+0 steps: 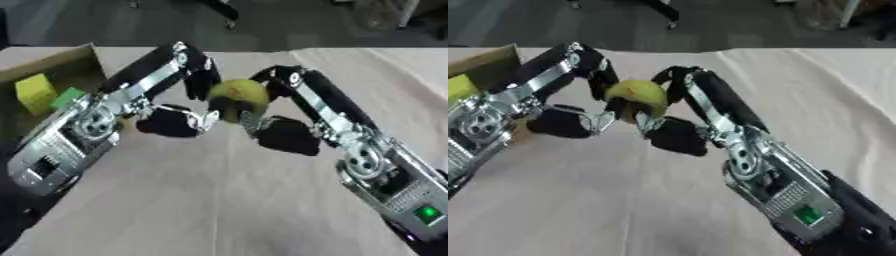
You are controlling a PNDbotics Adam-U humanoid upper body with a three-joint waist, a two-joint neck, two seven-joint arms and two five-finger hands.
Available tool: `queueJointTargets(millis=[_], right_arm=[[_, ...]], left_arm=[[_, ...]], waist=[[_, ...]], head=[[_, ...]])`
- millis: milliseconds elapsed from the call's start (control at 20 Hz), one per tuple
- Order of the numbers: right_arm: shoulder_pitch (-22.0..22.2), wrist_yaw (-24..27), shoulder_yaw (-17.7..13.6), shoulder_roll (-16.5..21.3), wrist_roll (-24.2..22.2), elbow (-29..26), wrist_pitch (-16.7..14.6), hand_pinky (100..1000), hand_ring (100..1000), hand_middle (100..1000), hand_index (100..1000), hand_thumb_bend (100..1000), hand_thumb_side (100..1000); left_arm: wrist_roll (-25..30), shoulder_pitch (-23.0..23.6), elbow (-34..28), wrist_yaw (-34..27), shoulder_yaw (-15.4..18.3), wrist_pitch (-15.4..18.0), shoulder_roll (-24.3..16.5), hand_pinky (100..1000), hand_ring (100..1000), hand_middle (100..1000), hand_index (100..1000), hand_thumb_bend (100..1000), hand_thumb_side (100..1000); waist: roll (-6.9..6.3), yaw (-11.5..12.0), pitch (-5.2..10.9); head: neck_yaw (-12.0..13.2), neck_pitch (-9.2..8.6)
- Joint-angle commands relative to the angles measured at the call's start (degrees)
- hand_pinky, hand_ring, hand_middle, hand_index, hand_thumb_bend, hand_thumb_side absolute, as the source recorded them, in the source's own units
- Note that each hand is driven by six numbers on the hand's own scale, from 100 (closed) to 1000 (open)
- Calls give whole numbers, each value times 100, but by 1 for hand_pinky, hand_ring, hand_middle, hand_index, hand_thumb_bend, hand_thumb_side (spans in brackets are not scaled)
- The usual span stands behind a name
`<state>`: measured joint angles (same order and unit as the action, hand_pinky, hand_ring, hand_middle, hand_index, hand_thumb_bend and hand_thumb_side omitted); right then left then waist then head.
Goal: Pick up the objects with one hand, pass them to the other hand, and then place them into the box on the other side of the table.
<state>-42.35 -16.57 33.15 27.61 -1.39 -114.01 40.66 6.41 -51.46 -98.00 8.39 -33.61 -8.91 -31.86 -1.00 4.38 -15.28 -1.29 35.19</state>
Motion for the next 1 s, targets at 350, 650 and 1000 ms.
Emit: queueJointTargets(millis=[350, 650, 1000], right_arm=[[-71, -130, -165, 131, -430, -59, -53, 829, 729, 565, 813, 301, 275], [-44, -293, -225, 197, -480, -59, -10, 832, 736, 578, 822, 333, 259], [121, -399, -323, 417, -449, -59, 116, 826, 730, 574, 812, 324, 295]], left_arm=[[-210, -136, 203, 181, 47, -56, 25, 451, 444, 350, 385, 100, 100], [-356, -73, 196, 190, 122, -47, -40, 449, 441, 349, 382, 100, 100], [-539, 204, -240, 109, 419, -166, -611, 448, 441, 348, 382, 100, 100]], waist=[[5, 7, 92], [3, 11, 106], [-8, 23, 128]], head=[[11, 21], [4, 7], [20, 41]])
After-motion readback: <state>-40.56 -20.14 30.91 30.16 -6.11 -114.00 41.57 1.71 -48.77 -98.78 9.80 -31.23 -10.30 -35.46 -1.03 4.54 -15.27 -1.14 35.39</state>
